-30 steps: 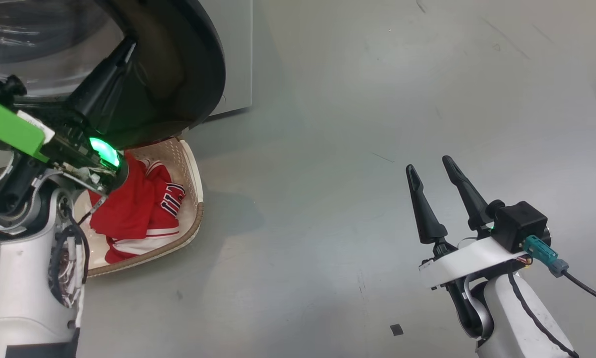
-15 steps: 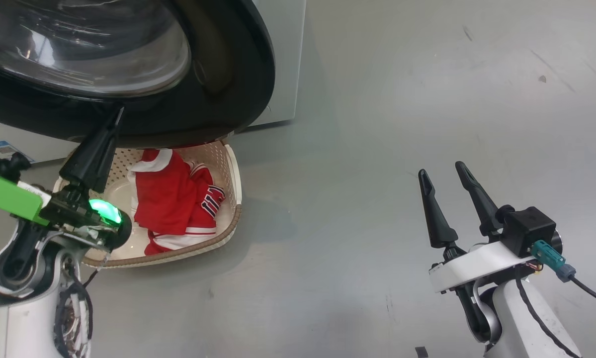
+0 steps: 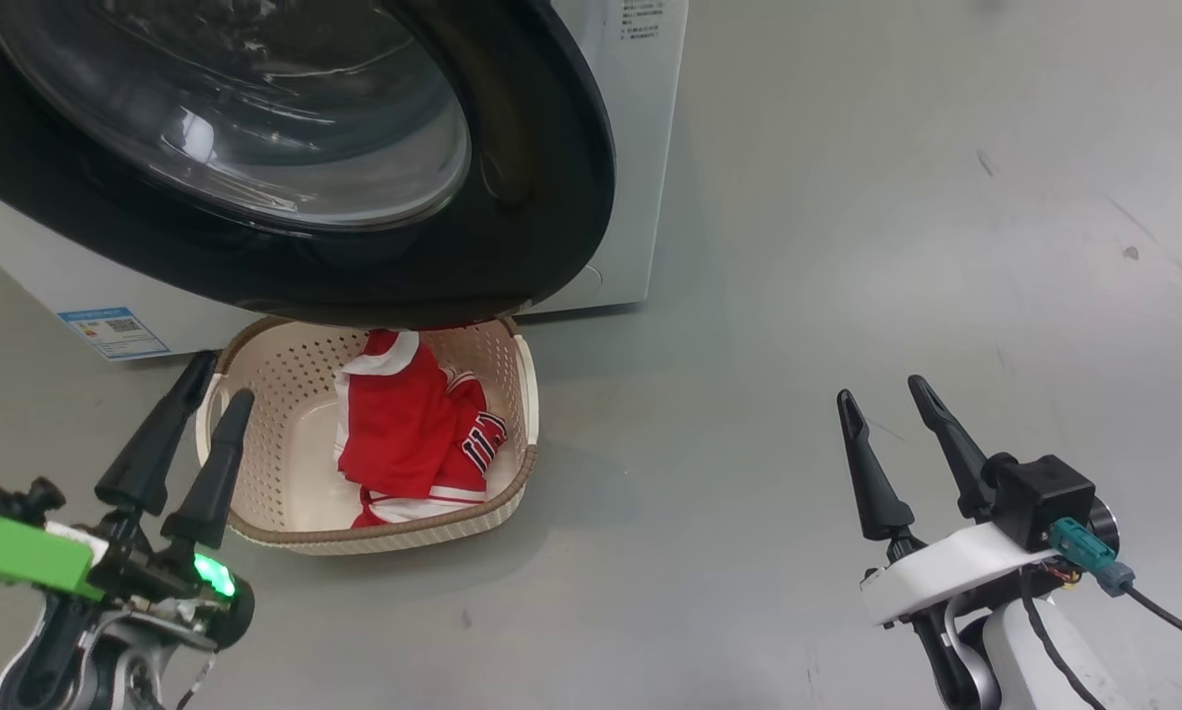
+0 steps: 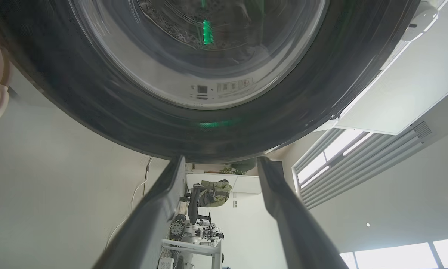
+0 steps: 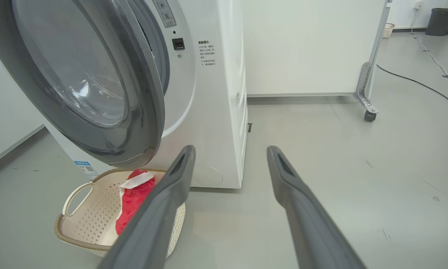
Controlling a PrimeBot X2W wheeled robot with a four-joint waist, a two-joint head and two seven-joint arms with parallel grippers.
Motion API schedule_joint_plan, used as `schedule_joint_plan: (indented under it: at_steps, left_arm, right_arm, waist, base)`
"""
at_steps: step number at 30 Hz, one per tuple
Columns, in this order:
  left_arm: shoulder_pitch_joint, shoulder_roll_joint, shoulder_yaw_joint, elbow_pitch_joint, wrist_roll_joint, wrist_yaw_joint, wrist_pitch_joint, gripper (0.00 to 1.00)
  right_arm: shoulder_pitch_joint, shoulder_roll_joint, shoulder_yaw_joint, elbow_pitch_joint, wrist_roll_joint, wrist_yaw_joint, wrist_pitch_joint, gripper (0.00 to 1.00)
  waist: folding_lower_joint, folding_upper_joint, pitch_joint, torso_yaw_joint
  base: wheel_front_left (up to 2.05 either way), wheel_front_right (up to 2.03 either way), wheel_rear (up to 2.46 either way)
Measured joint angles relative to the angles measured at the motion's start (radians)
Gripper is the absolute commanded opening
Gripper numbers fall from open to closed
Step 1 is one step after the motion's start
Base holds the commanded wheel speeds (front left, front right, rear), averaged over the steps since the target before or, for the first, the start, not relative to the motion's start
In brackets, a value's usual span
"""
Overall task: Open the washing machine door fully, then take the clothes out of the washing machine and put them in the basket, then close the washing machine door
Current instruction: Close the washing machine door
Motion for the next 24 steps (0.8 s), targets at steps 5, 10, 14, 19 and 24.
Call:
schedule_joint_plan:
  at_steps: [5, 10, 14, 19, 24]
  left_arm:
    - [0.06, -0.002, 0.006, -0.015, 0.007, 0.0, -0.031, 1.0]
    - [0.128, -0.002, 0.007, -0.043, 0.057, 0.0, -0.08, 1.0]
    - [0.171, -0.002, -0.002, -0.075, 0.107, 0.0, -0.136, 1.0]
    - [0.201, -0.002, -0.018, -0.132, 0.282, 0.0, -0.228, 1.0]
    - [0.206, -0.002, -0.055, -0.192, 0.456, 0.0, -0.315, 1.0]
  right_arm:
    - [0.02, 0.0, 0.0, 0.008, -0.005, 0.0, 0.0, 1.0]
    - [0.049, 0.001, 0.002, 0.018, -0.006, 0.0, 0.0, 1.0]
    - [0.073, 0.001, 0.003, 0.024, -0.007, 0.0, 0.0, 1.0]
    - [0.091, 0.001, 0.005, 0.028, -0.007, 0.0, 0.0, 1.0]
    - [0.108, 0.001, 0.007, 0.029, -0.017, -0.007, 0.0, 1.0]
  waist:
    - [0.0, 0.0, -0.031, 0.014]
    - [0.0, 0.0, -0.069, 0.029]
    - [0.0, 0.0, -0.097, 0.039]
    - [0.0, 0.0, -0.13, 0.052]
    - [0.0, 0.0, -0.161, 0.064]
  base:
    - [0.0, 0.0, 0.0]
    - [0.0, 0.0, 0.0]
    - [0.0, 0.0, 0.0]
    - [0.0, 0.0, 0.0]
    - [0.0, 0.0, 0.0]
